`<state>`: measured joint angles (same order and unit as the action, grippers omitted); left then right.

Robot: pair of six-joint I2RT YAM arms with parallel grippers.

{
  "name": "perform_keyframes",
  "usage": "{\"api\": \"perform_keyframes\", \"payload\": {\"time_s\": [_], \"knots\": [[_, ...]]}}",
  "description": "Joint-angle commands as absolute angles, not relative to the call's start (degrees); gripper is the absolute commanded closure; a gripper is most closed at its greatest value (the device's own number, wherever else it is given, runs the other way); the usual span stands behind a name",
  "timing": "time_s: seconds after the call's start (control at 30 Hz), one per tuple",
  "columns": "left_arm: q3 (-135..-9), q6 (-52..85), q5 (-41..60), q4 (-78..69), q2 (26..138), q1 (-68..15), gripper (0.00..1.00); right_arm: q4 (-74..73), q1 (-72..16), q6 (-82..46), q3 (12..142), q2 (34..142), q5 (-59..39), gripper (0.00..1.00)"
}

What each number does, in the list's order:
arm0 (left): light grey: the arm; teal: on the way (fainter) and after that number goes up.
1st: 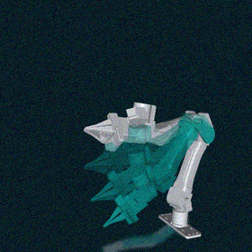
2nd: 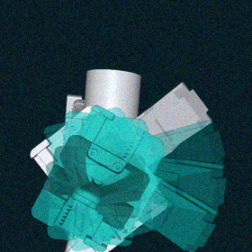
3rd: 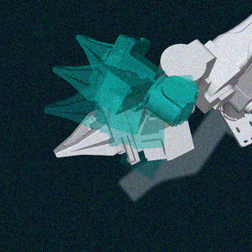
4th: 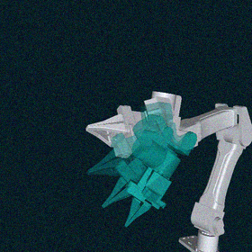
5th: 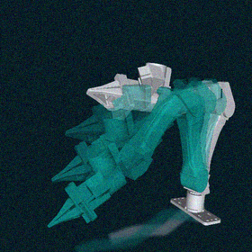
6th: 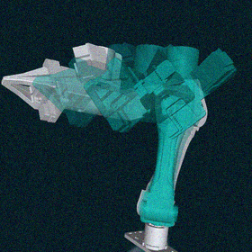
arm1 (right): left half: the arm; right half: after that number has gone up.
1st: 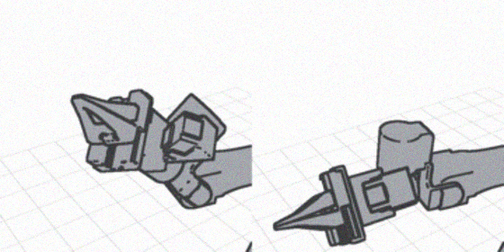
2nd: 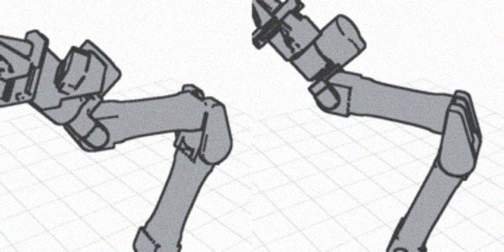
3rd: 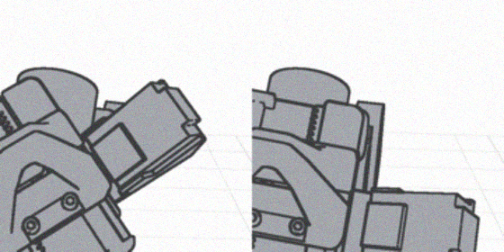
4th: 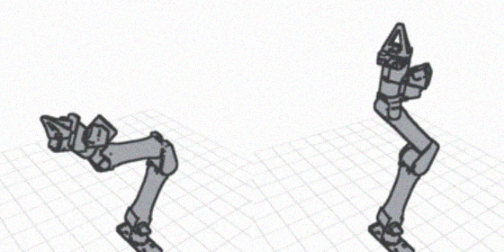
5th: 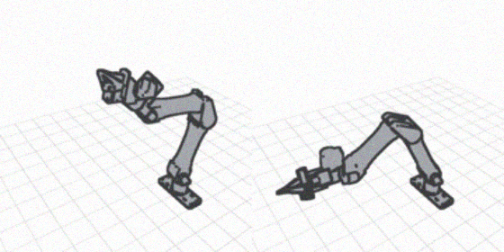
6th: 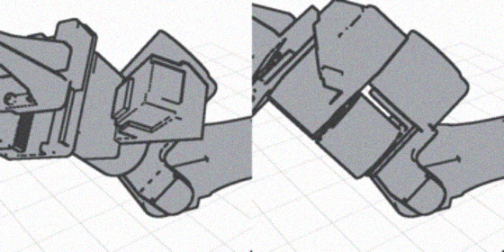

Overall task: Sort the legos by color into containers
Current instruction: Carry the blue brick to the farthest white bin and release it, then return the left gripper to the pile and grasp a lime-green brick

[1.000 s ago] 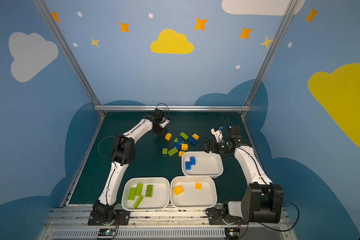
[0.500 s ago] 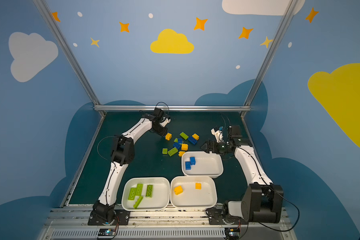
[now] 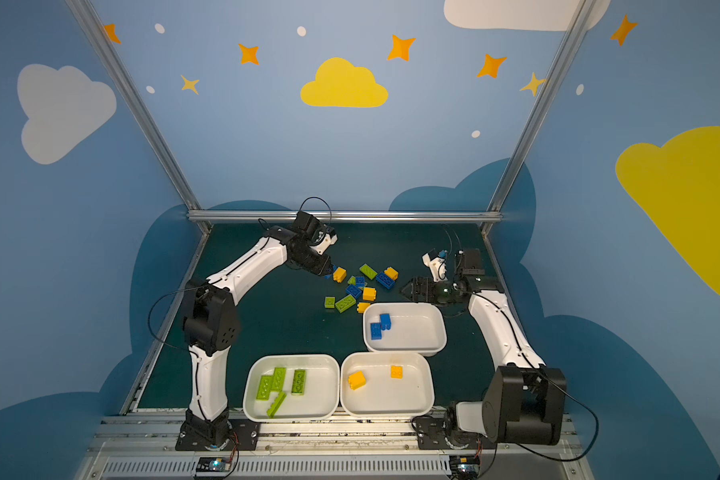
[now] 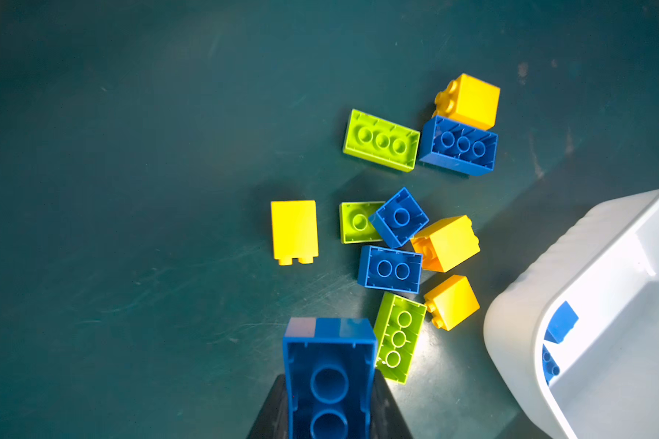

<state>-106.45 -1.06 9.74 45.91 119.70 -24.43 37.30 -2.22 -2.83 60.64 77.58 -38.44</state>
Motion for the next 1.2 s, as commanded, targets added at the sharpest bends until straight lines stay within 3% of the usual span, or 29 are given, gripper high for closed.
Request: {"api": "perform_keyframes", "payload": {"time_s": [0.0,0.4,0.83,0.97,1.07,1.17], "knots": [[-105.1,2.4,11.9,45.3,119.6,-25.0,0.76,36.9,-2.7,-3.2,60.7,78.0,-39.4,0.02],[-94.1,15.9,18.1,40.7,108.4,-40.8,0.74,37.3,-2.6,-2.7,60.4,77.7,-38.8,0.02],[-95.6,15.2,13.9,34.3,116.7,-51.3,0.74,39.6,-1.5,-1.5,59.0,74.2,-36.4,0.02],[-95.3,15.9,14.4,33.1,117.2,-51.5,0.63,41.0,-1.3,-0.6,58.8,73.5,-35.8,0.02],[-94.9,16.8,15.0,34.0,115.2,-50.7,0.47,41.1,-1.3,-0.5,58.4,72.9,-36.0,0.02],[-94.5,17.6,17.5,36.4,111.9,-48.3,0.38,41.0,-1.3,-0.5,57.8,72.6,-36.4,0.02]]}}
